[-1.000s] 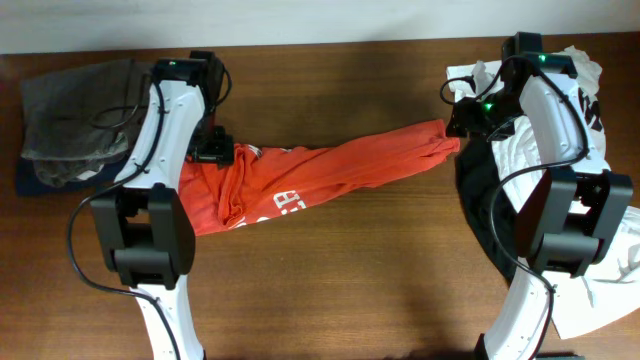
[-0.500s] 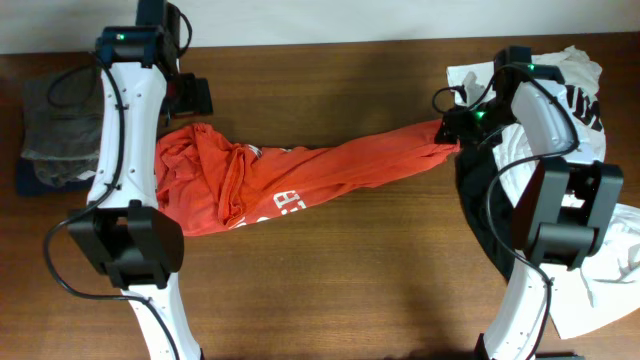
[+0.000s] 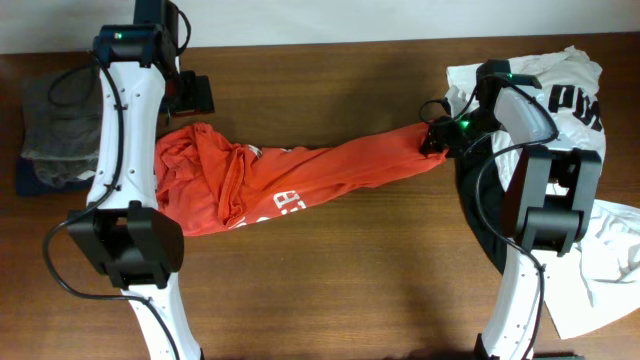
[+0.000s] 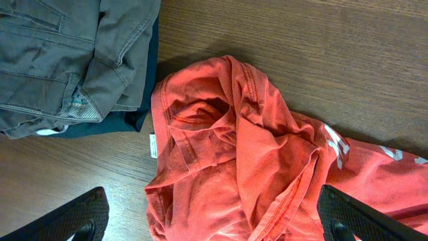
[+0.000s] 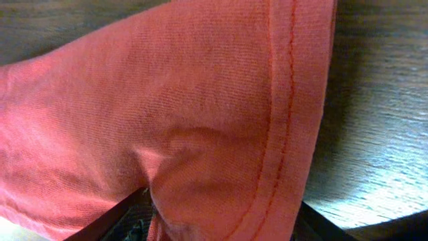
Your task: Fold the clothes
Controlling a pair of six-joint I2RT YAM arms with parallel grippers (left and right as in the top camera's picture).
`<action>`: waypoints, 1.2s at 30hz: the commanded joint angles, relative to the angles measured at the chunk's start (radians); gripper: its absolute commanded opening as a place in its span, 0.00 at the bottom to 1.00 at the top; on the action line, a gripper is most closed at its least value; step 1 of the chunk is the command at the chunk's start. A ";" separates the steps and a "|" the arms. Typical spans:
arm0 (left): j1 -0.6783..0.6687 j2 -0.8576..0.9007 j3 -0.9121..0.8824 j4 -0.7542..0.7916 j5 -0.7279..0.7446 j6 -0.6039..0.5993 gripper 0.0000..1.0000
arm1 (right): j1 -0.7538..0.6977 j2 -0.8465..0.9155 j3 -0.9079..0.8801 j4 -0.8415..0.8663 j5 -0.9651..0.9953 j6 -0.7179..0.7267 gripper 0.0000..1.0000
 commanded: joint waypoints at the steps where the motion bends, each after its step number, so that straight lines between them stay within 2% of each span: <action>1: 0.003 -0.025 0.019 -0.002 0.004 -0.005 0.99 | 0.005 0.040 -0.007 0.006 -0.002 -0.015 0.40; 3: 0.003 -0.025 0.019 0.000 0.003 -0.005 0.99 | 0.003 0.040 -0.006 0.007 -0.002 -0.015 0.10; 4: 0.003 -0.025 0.019 -0.001 0.003 -0.004 0.99 | -0.001 0.039 -0.006 0.007 -0.002 -0.014 0.04; 11: 0.003 -0.025 0.019 -0.001 0.004 -0.005 0.99 | -0.080 0.014 0.042 -0.027 -0.003 -0.015 0.04; 21: 0.003 -0.025 0.019 -0.001 0.004 -0.005 0.99 | -0.180 -0.031 0.217 -0.213 -0.096 -0.124 0.04; 27: 0.003 -0.025 0.019 0.007 0.004 -0.005 0.99 | -0.130 -0.032 0.272 -0.268 -0.171 -0.152 0.04; 36: 0.003 -0.025 0.019 0.020 0.004 -0.005 0.99 | 0.064 -0.040 0.285 -0.306 -0.171 -0.164 0.04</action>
